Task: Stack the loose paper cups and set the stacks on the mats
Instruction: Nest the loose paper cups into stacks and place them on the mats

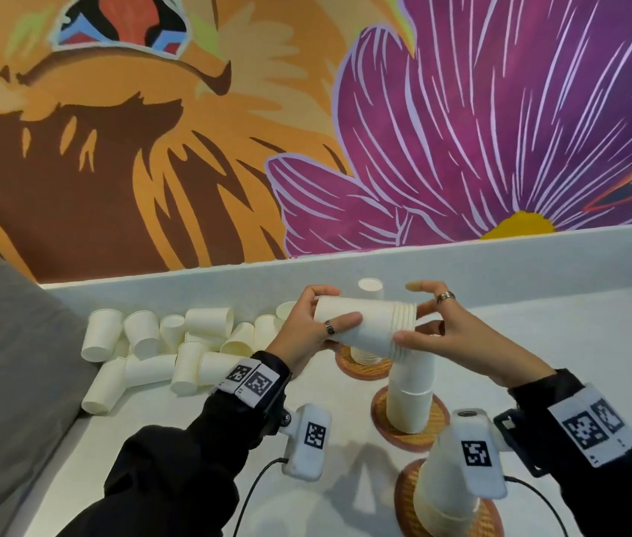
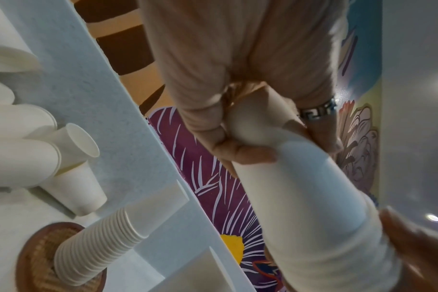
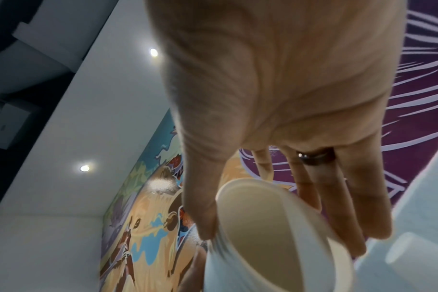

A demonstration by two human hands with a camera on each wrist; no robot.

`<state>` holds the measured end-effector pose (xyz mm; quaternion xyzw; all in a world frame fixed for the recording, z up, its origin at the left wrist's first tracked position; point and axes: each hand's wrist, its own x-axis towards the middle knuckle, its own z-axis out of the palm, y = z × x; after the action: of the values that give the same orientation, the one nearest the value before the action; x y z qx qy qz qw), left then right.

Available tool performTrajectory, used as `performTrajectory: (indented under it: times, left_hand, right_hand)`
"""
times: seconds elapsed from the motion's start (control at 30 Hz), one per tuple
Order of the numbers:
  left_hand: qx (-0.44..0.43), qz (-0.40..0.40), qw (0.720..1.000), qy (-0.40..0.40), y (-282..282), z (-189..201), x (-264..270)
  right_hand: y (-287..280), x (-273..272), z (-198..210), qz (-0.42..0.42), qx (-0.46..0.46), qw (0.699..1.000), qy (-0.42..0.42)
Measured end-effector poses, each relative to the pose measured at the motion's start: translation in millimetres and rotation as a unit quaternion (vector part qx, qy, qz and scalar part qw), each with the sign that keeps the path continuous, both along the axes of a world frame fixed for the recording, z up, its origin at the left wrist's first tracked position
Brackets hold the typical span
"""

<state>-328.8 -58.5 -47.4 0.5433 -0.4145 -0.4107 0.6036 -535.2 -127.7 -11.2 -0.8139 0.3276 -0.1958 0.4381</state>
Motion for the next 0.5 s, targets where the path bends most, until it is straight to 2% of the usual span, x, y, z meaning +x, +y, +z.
performTrajectory:
  times: [0.13,0.3,0.5]
  left_hand:
    - [0.007,0.001,1.0,-0.025,-5,-2,-17]
    - [0.022,-0.037,0.997,-0.07,-6,-5,-43]
    - [0.055,-0.081,0.981,-0.165,-5,-24,-70]
  right_hand:
    - [-7,-17,-18,0.023,0.018,0.999,0.042]
    - [-18,-36,-38,0.062,0.013,0.991,0.119]
    - [-26,-59,-63,0.105,0.057,0.981,0.15]
